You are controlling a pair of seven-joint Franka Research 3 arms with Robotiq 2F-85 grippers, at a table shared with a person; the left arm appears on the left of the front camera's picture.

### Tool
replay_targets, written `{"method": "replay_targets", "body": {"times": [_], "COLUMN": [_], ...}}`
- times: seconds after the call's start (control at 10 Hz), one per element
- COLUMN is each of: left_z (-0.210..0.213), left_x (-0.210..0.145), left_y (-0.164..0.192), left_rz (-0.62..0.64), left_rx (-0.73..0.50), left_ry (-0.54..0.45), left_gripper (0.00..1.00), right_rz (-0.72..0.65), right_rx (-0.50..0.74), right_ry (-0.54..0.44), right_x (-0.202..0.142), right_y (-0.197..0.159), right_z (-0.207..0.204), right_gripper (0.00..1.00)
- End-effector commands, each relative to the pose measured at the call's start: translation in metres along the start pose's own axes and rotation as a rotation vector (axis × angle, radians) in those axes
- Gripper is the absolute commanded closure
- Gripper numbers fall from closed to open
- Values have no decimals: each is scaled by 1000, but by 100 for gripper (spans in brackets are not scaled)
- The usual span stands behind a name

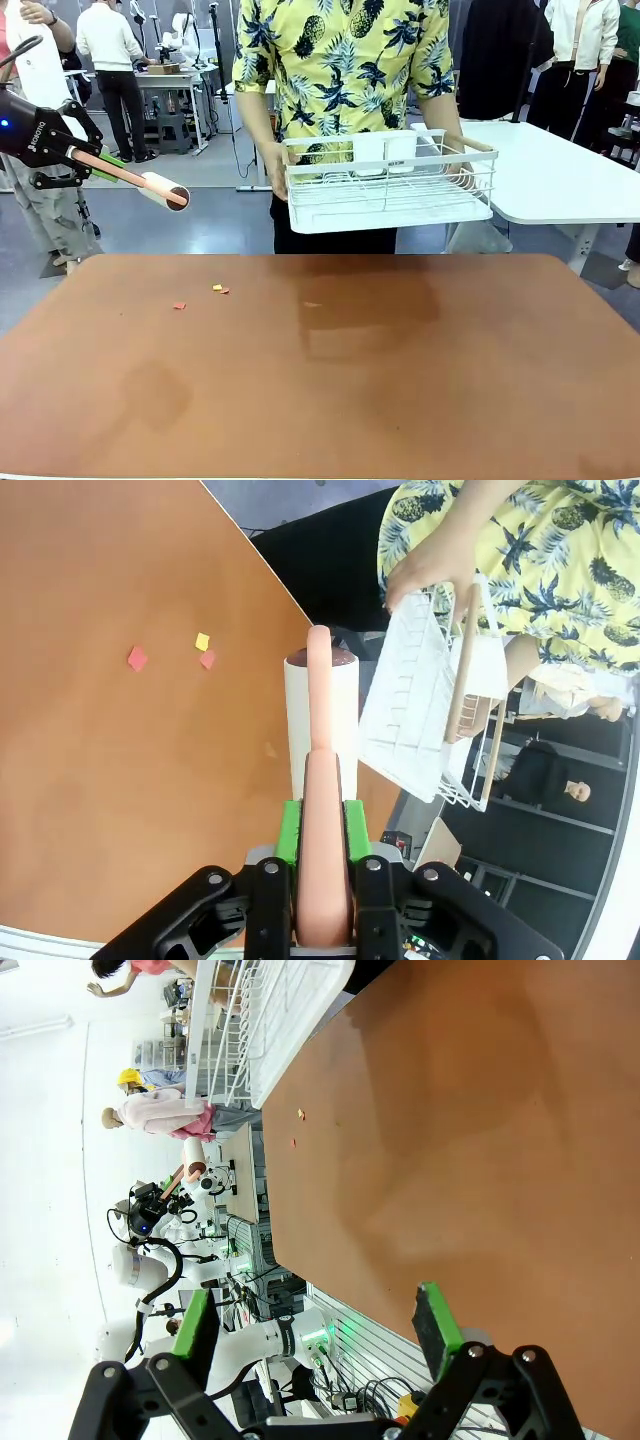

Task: Clean the table.
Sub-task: Clean the table with the Lint Roller when the human lifts the Dish drying rack.

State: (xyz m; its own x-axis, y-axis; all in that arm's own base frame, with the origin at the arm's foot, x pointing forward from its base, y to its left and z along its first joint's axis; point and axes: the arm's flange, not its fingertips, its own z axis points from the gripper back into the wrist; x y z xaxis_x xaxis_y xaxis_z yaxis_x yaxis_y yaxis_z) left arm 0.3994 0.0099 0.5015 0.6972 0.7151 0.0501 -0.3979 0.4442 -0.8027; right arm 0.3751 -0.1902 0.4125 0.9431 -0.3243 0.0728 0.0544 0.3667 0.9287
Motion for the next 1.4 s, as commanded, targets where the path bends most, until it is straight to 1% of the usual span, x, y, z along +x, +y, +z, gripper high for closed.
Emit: {"method": "replay_targets", "body": {"times": [0.0, 0.7, 0.8, 0.9, 1.0, 1.2, 1.3], "left_z": [0, 0, 0, 11, 22, 43, 48], "left_x": [0, 0, 0, 9, 16, 37, 45], "left_y": [-1, -1, 0, -4, -7, -16, -19], "left_rz": [3, 3, 0, -44, -141, -263, -357], "left_rx": [-3, -3, 0, -2, 101, 315, 392], "left_ry": [0, 0, 0, -27, -14, 63, 75], "left_gripper": [99, 99, 79, 79, 79, 79, 79], "right_rz": [6, 6, 6, 6, 6, 6, 6], "right_rx": [5, 5, 5, 5, 5, 5, 5], "right_ry": [0, 0, 0, 0, 0, 0, 0], "right_x": [0, 0, 0, 0, 0, 0, 0], "right_y": [2, 2, 2, 2, 2, 2, 2], "right_z": [1, 1, 1, 1, 1, 1, 1], "right_gripper": [0, 0, 0, 0, 0, 0, 0]}}
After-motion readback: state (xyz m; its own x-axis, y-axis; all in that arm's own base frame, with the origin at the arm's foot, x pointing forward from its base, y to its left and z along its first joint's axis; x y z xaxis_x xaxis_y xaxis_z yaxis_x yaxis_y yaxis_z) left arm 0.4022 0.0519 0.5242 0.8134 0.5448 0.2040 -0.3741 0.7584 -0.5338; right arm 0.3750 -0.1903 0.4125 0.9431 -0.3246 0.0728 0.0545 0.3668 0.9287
